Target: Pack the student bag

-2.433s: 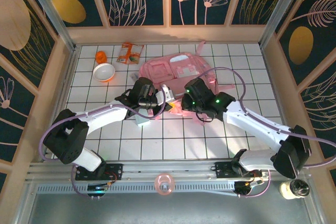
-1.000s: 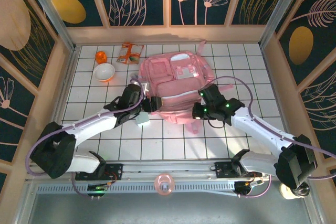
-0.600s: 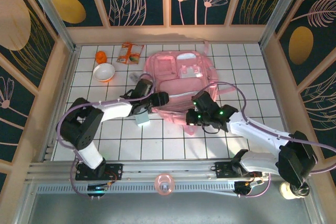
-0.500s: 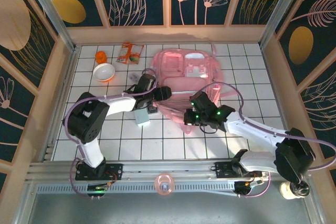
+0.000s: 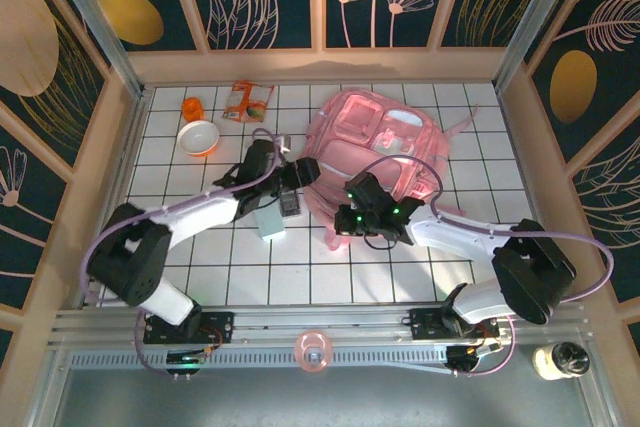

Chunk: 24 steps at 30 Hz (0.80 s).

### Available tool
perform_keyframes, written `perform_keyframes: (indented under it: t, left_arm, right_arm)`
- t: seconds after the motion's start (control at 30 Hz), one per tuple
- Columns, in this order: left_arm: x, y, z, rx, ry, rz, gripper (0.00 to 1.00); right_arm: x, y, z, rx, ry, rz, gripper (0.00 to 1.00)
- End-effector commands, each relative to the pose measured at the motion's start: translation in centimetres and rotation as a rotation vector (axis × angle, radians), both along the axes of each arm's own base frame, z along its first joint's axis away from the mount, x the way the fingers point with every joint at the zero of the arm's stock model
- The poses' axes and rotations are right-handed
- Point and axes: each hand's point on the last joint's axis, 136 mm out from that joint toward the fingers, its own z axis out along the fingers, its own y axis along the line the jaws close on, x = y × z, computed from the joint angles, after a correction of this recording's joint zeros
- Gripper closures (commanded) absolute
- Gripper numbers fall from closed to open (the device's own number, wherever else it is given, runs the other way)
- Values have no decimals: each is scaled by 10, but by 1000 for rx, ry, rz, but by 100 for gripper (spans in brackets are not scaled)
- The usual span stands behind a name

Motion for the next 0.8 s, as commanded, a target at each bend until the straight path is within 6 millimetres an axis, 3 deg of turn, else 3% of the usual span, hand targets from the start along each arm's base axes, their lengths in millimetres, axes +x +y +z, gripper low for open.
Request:
perform_keyframes:
  t: [0.0,0.13,0.37,0.6,0.67,0.77]
  left_arm:
    - [-31,1,-13,-121,163,32,33]
    - [-46,-7,-12,-243,243,66,34]
    - [-67,-48,-18,-389,386,39,41]
    - [-65,-59,-28,-436,431,49,47]
    - [-63,-61,-30,-439,434,51,53]
    - [-61,-60,-35,-432,433,66,71]
  right_arm:
    - [10,16,16,50,-41,17,100]
    - [9,17,16,51,-43,25,100]
    - [10,19,18,53,-48,37,100]
    - [9,20,18,61,-52,50,100]
    - [8,20,19,63,-53,54,100]
    - [7,13,17,34,-53,44,100]
